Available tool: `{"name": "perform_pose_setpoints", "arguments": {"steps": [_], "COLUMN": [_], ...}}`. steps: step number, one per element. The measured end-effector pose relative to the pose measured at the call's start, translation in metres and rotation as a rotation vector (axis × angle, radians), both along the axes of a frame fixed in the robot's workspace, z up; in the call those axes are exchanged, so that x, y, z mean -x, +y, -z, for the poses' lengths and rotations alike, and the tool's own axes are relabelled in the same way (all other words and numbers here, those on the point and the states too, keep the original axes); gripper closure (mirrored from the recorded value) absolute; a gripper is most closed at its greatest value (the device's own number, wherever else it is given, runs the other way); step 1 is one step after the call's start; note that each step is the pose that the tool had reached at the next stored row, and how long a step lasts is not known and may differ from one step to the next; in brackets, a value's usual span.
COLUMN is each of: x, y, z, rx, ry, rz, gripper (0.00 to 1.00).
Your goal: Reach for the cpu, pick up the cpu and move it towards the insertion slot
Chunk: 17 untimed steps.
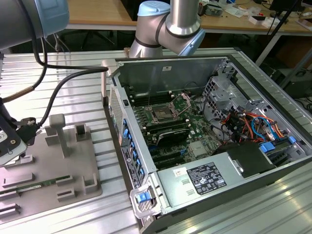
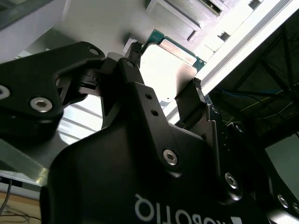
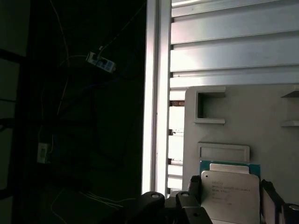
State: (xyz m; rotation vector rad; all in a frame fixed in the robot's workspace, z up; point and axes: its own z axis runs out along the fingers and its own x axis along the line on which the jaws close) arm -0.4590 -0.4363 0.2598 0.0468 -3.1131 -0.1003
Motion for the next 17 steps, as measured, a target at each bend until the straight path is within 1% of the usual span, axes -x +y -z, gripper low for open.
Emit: {"name": "perform_pose_setpoints", "arguments": {"steps": [10, 13, 17], "x": [-0.0005, -0.0007, -0.0007], "y": [0.0, 0.0, 0.0], "z": [-0.0055, -0.0083, -0.0087], "rx": [0.0, 0.0, 0.0], "ry": [-0.0001, -0.0001, 0.0], "rz": [0.0, 0.0, 0.0], "gripper": [0.45, 0.45, 0.45]}}
